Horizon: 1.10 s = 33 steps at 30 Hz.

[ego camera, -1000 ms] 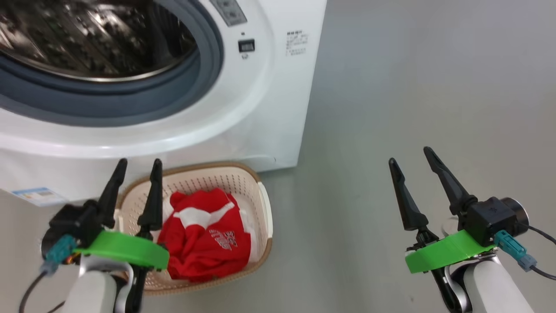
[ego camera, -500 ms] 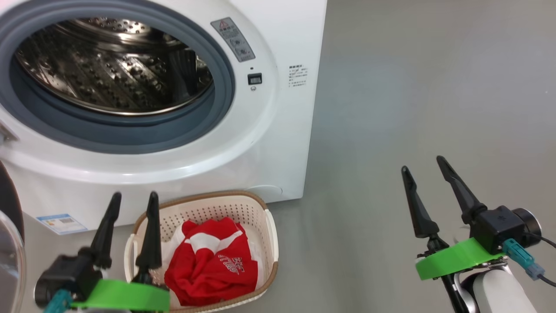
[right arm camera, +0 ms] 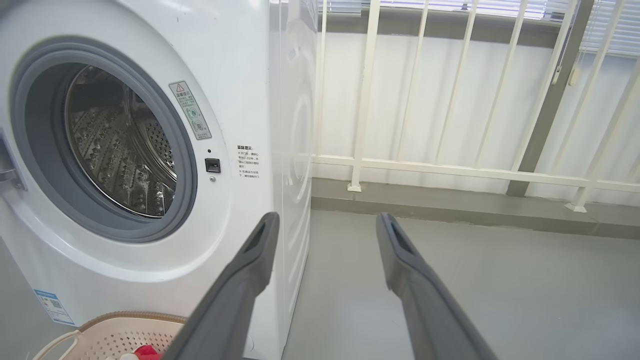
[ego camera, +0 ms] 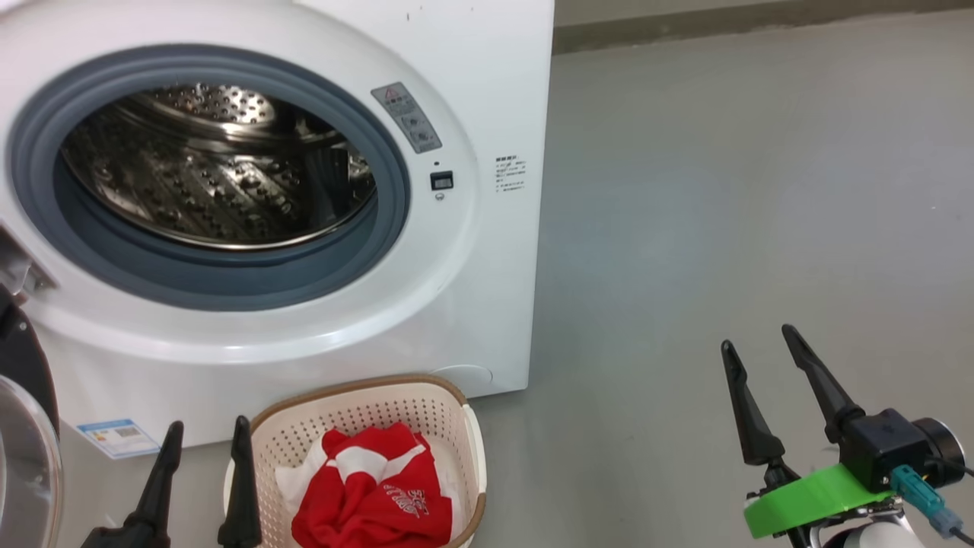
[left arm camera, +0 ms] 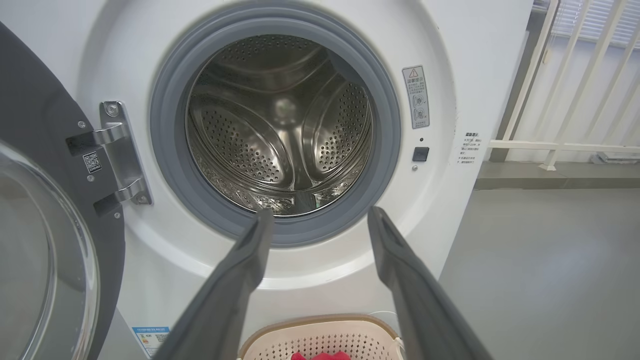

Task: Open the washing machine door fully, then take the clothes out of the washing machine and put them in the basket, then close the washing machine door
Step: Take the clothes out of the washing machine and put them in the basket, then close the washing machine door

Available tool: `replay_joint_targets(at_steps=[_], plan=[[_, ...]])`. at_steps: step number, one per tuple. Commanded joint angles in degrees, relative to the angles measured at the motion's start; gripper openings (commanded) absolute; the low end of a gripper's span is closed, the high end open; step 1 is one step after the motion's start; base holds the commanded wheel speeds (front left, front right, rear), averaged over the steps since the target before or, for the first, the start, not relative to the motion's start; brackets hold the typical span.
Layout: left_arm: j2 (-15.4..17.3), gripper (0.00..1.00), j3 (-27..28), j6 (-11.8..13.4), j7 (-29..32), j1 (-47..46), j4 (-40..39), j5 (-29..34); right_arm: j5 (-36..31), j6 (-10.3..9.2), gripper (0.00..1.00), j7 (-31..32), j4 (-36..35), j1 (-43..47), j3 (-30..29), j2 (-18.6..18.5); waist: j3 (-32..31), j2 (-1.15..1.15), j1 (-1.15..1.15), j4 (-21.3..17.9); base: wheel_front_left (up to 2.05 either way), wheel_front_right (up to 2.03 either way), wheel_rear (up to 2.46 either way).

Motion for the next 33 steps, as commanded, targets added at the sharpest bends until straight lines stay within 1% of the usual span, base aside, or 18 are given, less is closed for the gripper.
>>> replay_joint_targets(at_steps=[1,11,24,29,33], plan=[[0.66,1.0,2.33,0.53,-0.69,-0.69,-1.83,0.4,0.16,0.35,1.0,-0.36,-1.75,-0.34,1.52,-0.18,-0.86,0.0,0.0,-0.49,0.0,0.0,0.0],[-0.23,1.0,2.38,0.76,-0.69,0.5,-2.17,0.68,-0.14,0.35,1.0,-0.36,-2.17,0.84,1.7,-0.18,-1.61,0.0,0.0,-1.24,0.0,0.0,0.0],[-0.54,1.0,2.42,0.9,-0.69,0.83,-2.27,0.79,-0.02,0.35,1.0,-0.36,-2.17,1.08,1.73,-0.18,-1.57,0.0,0.0,-1.11,-0.01,0.01,0.0],[-0.5,1.0,2.3,1.02,-0.69,0.88,-1.94,0.68,0.02,0.35,1.0,-0.36,-2.11,1.19,1.76,-0.18,-1.74,0.0,0.0,-0.87,-0.51,0.51,0.0],[-0.34,1.0,2.16,1.01,-0.69,0.94,-1.88,0.69,0.1,0.35,1.0,-0.36,-2.0,1.27,1.93,-0.18,-1.92,0.0,0.0,-0.72,-1.13,1.13,0.0]])
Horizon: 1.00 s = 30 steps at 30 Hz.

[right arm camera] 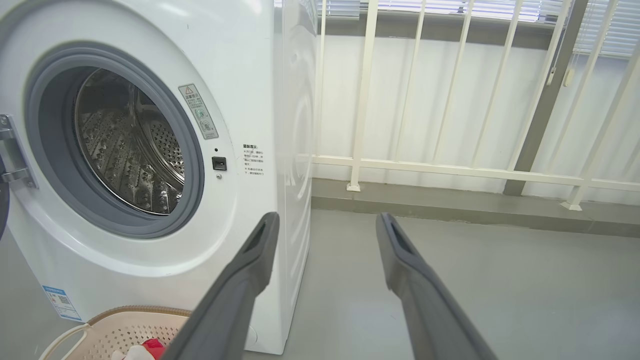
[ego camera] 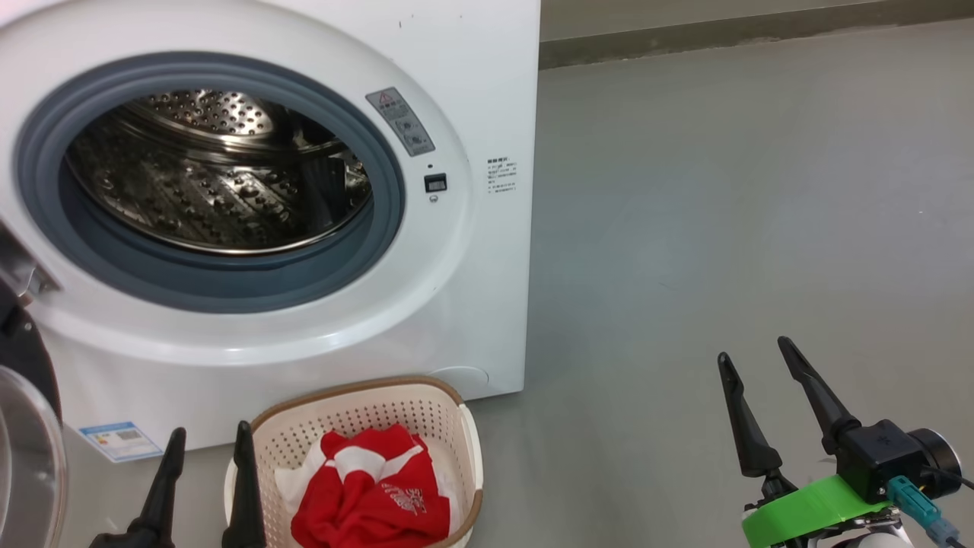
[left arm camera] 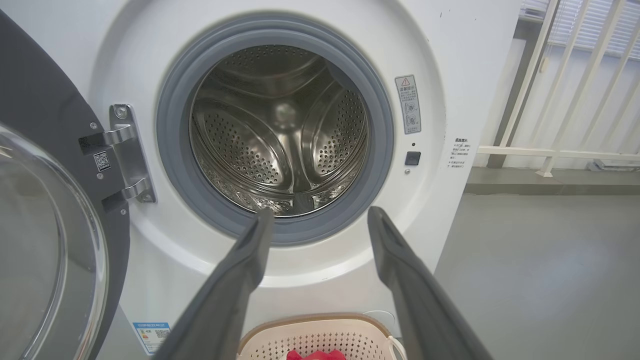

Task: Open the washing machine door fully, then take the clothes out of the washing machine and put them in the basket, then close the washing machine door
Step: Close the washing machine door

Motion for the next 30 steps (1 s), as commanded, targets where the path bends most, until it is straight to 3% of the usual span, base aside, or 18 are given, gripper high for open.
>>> replay_joint_targets(at_steps=[1,14,30], plan=[[0.76,1.0,1.89,0.24,-0.69,-0.3,-1.25,0.52,0.14,0.35,1.0,-0.36,-1.42,-0.71,1.51,-0.28,-0.07,0.0,0.0,0.06,-1.47,1.47,0.0],[0.8,1.0,1.78,-0.19,-0.69,-0.37,-2.17,0.09,0.13,0.35,1.0,-0.36,-1.06,-0.72,1.68,-0.28,-0.26,0.0,0.0,0.56,-1.36,1.36,0.0],[0.21,1.0,2.14,0.75,-0.69,-0.15,-3.14,0.95,0.28,0.35,1.0,-0.36,-0.87,-0.53,2.17,-0.28,-0.57,0.0,0.0,1.16,-0.09,0.09,0.0]])
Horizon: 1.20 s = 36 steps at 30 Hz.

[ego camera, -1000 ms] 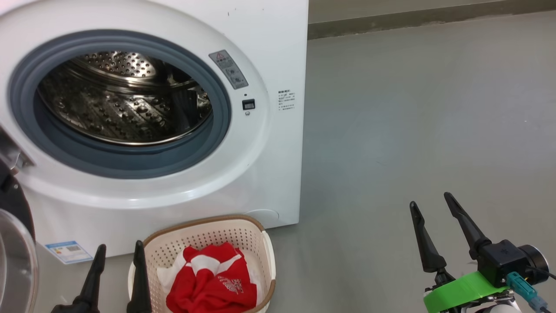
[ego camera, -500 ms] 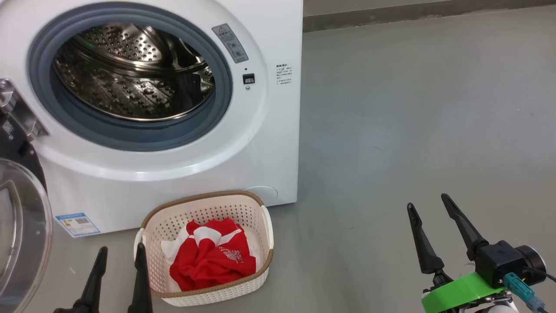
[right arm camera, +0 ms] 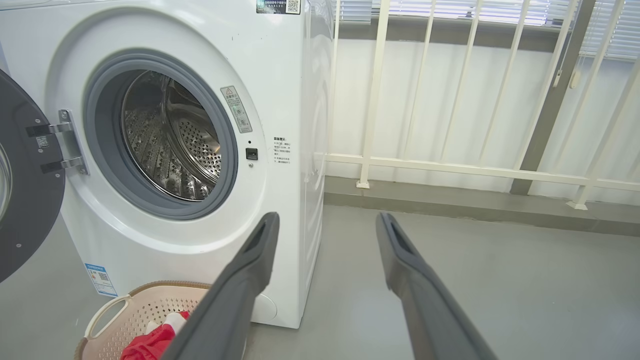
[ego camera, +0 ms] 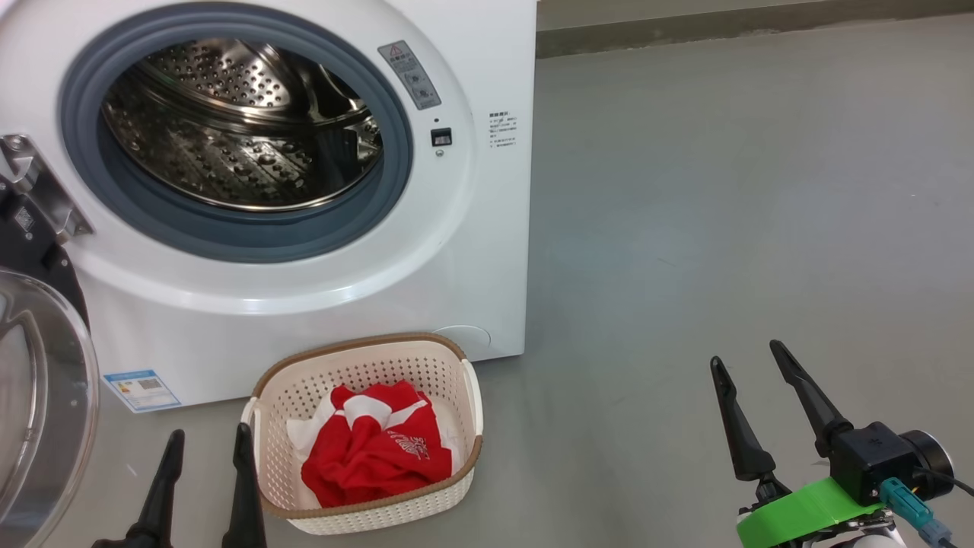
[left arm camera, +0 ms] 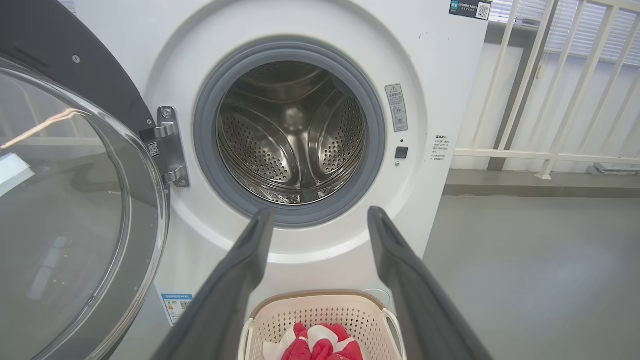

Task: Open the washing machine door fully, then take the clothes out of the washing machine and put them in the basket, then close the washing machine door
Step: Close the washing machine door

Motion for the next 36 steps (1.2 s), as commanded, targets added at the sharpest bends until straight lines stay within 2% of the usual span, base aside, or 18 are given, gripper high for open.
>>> replay_joint_targets(at_steps=[1,13,36], plan=[[0.33,1.0,2.21,0.47,-0.69,-1.03,-1.89,0.55,0.27,0.35,1.0,-0.36,-1.17,-0.56,1.31,-0.3,-0.07,0.0,0.0,0.22,0.0,0.0,0.0],[0.64,1.0,1.61,1.4,-0.27,-0.64,-2.69,1.34,0.57,0.35,1.0,-0.36,-1.39,-0.34,2.27,-0.3,-0.38,0.0,0.0,4.4,0.0,0.0,0.0],[2.99,1.0,0.72,3.26,3.12,0.83,-7.26,3.3,1.49,0.35,1.0,-0.36,-2.33,-0.18,4.32,-0.3,-2.6,0.0,0.0,18.85,0.0,0.0,0.0]])
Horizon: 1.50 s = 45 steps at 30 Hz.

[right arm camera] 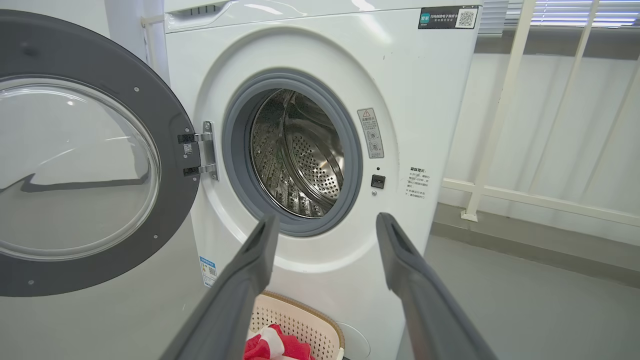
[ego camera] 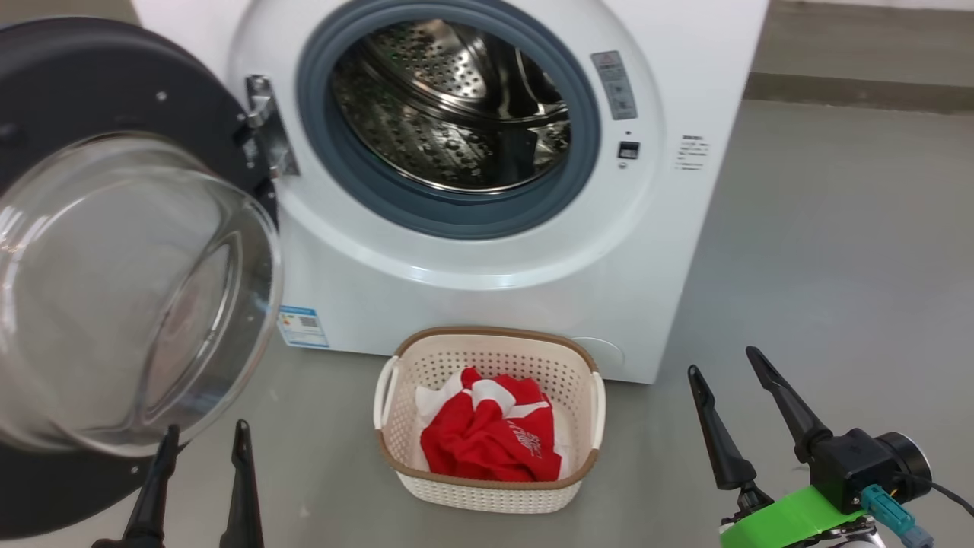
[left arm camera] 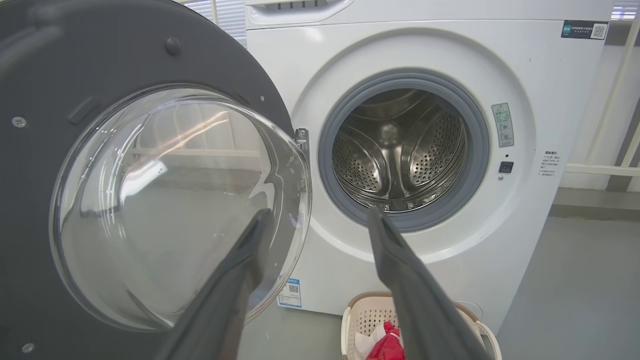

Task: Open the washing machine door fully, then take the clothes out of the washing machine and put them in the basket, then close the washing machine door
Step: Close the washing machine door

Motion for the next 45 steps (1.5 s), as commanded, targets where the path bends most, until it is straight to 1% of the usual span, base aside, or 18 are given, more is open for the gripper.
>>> replay_joint_targets(at_steps=[1,13,25,33,39,40,41,44,45], plan=[[1.12,1.0,1.86,0.62,0.11,-0.59,-2.04,0.36,0.93,0.35,1.0,-0.36,-1.73,-0.55,1.73,-0.3,-0.73,0.0,0.0,2.46,0.0,0.0,0.0],[1.75,1.0,1.9,1.79,1.87,0.12,-3.77,0.57,1.5,0.35,1.0,-0.36,-1.99,-0.28,3.32,-0.3,-1.21,0.0,0.0,8.01,0.0,0.0,0.0],[2.12,1.0,2.09,3.07,1.96,0.53,-4.35,0.92,1.76,0.35,1.0,-0.36,-1.64,0.01,3.58,-0.3,-1.4,0.0,0.0,12.89,0.0,0.0,0.0],[2.14,1.0,2.19,3.79,1.81,0.65,-4.51,0.96,1.85,0.35,1.0,-0.36,-1.34,0.09,3.73,-0.3,-1.68,0.0,0.0,14.07,0.0,0.0,0.0],[2.45,1.0,2.23,3.9,0.84,0.79,-4.86,0.97,1.92,0.35,1.0,-0.36,-1.15,0.08,4.11,-0.3,-1.85,0.0,0.0,13.91,0.0,0.0,0.0],[2.45,0.25,2.23,3.81,0.69,0.8,-4.98,0.8,1.95,0.35,1.0,-0.36,-1.1,0.09,4.16,-0.3,-1.85,0.0,0.0,13.82,0.0,0.0,0.0],[2.14,0.0,2.35,3.65,0.51,0.71,-5.15,0.09,1.98,0.35,1.0,-0.36,-1.01,0.12,4.15,-0.3,-1.83,0.0,0.0,13.72,0.0,0.0,0.0],[0.01,0.0,3.9,2.96,-0.09,-0.2,-6.06,-4.8,2.0,0.35,1.0,-0.36,-0.81,0.18,4.08,-0.3,-1.79,0.0,0.0,13.5,0.0,0.0,0.0],[-0.04,0.0,4.54,2.69,-0.27,-0.63,-6.22,-5.84,1.99,0.35,1.0,-0.36,-0.75,0.2,4.06,-0.3,-1.76,0.0,0.0,13.43,0.0,0.0,0.0]])
